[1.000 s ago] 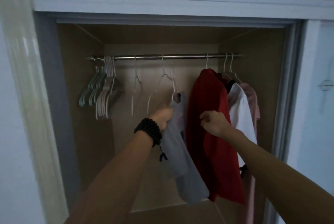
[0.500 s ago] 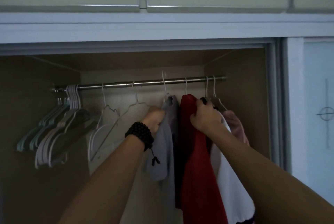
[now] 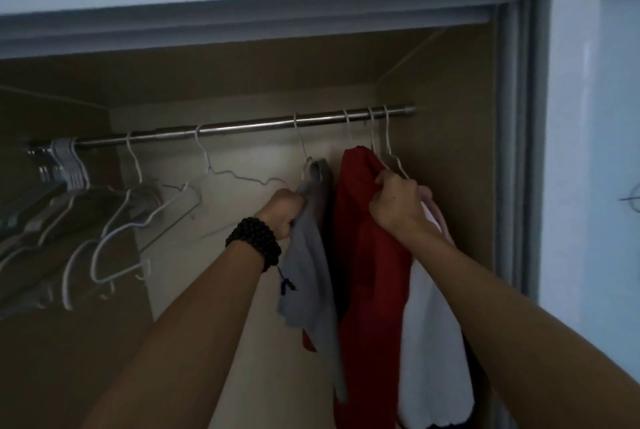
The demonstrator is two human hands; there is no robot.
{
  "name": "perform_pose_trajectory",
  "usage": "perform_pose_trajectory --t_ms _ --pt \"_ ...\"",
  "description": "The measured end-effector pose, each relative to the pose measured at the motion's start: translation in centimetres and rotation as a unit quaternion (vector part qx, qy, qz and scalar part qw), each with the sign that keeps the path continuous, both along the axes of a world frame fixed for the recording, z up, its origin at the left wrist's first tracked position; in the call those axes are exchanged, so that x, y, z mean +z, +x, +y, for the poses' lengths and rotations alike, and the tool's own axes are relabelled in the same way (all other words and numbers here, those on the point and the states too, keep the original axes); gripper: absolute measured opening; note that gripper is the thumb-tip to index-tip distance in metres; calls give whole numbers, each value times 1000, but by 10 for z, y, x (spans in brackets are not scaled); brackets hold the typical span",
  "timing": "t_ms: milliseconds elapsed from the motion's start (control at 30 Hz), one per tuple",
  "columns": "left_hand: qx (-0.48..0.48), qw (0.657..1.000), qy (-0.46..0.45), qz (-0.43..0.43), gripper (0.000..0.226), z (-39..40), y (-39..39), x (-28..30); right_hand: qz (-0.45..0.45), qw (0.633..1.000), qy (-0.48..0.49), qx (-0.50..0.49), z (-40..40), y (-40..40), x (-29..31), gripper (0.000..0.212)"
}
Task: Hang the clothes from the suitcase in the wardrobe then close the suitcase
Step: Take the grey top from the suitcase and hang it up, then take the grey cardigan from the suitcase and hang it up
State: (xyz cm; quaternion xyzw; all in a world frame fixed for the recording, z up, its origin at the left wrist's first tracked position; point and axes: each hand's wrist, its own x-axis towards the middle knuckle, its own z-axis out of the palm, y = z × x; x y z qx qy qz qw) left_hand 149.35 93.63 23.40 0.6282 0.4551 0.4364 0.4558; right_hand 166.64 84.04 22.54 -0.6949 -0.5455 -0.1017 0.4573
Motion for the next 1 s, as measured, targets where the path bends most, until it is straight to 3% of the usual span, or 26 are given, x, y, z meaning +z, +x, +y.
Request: perform_pose_trajectory --t_ms 267,467,567,667,800,1000 --pt "-36 997 55 35 41 -39 -16 -39 -67 998 7 -7 -9 -11 -27 37" --pt "19 989 84 119 45 -118 -97 -67 -124 991 4 -48 -54 -74 -35 44" --pt "54 985 70 150 44 -166 -159 -85 -200 976 71 51 -77 -111 -49 37" --pt "109 975 59 184 48 -235 -240 -116 -188 950 86 235 -107 -174 -84 33" --pt "166 962 3 215 51 -343 -338 -171 -173 897 -13 407 -163 -273 -158 32" --pt "244 942 -102 206 45 -493 -463 -277 -217 783 -197 549 -260 -399 -261 31"
